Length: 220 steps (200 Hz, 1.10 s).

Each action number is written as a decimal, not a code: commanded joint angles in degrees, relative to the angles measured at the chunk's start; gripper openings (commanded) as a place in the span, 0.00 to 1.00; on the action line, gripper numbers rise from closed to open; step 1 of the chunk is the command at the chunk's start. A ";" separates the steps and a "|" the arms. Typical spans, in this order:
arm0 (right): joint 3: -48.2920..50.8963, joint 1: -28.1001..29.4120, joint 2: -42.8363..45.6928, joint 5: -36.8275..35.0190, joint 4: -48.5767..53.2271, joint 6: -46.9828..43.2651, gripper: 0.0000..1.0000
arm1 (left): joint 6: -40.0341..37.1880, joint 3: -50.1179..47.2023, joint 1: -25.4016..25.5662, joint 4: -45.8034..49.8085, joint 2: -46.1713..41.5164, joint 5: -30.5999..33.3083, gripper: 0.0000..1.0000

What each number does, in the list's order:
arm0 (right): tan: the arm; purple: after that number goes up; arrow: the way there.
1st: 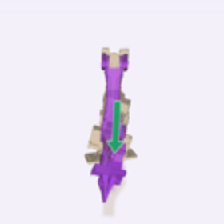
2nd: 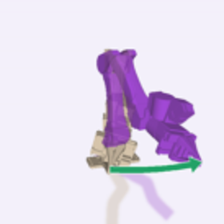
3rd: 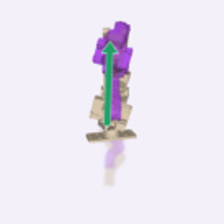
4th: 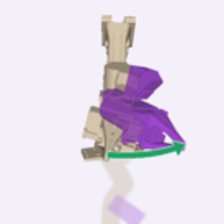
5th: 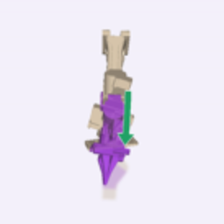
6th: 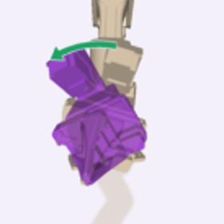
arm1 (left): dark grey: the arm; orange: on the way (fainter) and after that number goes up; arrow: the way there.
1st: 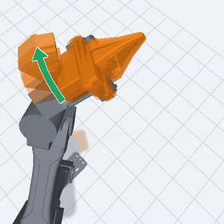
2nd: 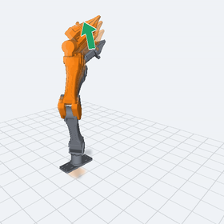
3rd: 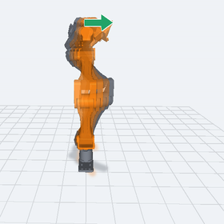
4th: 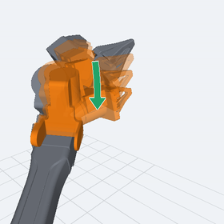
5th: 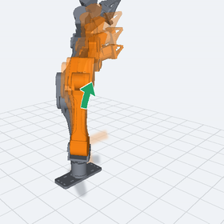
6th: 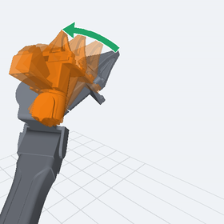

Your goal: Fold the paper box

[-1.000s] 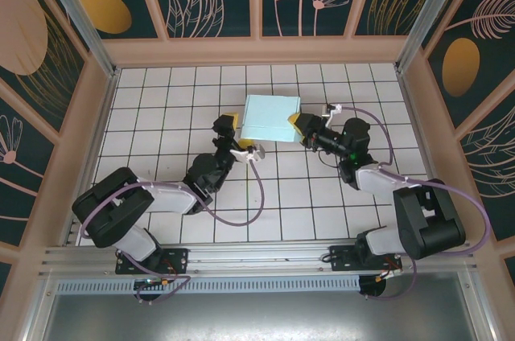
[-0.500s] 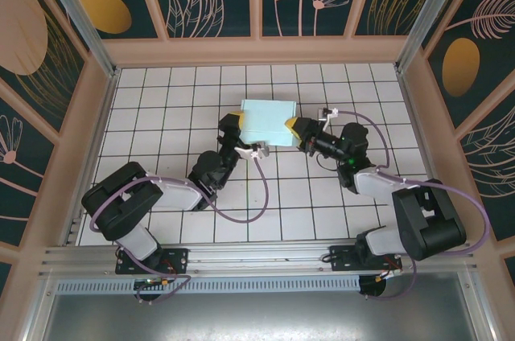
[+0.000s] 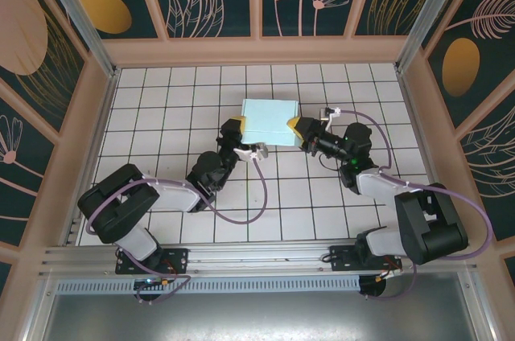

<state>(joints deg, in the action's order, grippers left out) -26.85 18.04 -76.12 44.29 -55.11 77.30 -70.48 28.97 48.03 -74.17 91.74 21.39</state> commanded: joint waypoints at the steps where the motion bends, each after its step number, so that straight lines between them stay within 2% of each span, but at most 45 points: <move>1: -0.57 -0.35 1.50 1.17 -0.20 -0.70 0.40 | 1.92 0.16 0.19 0.10 -2.09 0.19 0.50; 63: -1.36 -0.36 2.62 -0.14 3.99 -3.83 0.41 | 5.31 0.82 0.13 1.68 -2.27 -0.07 0.39; 82: -1.54 -0.35 3.51 -0.97 4.98 -5.56 0.52 | 7.28 1.33 0.15 3.83 -2.92 0.71 0.37; 113: -1.54 -0.61 6.14 -3.40 8.48 -10.75 0.74 | 16.01 4.26 -0.64 16.78 -5.25 0.29 0.34; 146: -2.37 -1.12 12.30 -8.17 22.71 -21.86 0.81 | 27.22 7.60 -3.08 32.92 -8.25 -4.10 0.33; 168: -3.87 -1.42 17.29 -14.94 35.60 -31.37 0.81 | 35.04 10.14 -4.02 41.48 -9.12 -5.32 0.33; 201: -6.88 -1.44 24.13 -25.88 50.43 -45.32 0.80 | 41.47 12.61 -5.04 53.51 -10.34 -9.17 0.33; 220: -8.01 -1.35 27.98 -28.56 54.30 -52.75 0.79 | 43.27 13.27 -5.56 58.86 -11.57 -13.01 0.31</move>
<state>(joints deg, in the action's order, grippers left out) -31.68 16.84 -52.66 23.94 -11.51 38.85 -34.06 40.12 43.16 -26.50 82.50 14.20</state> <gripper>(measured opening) 0.793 0.408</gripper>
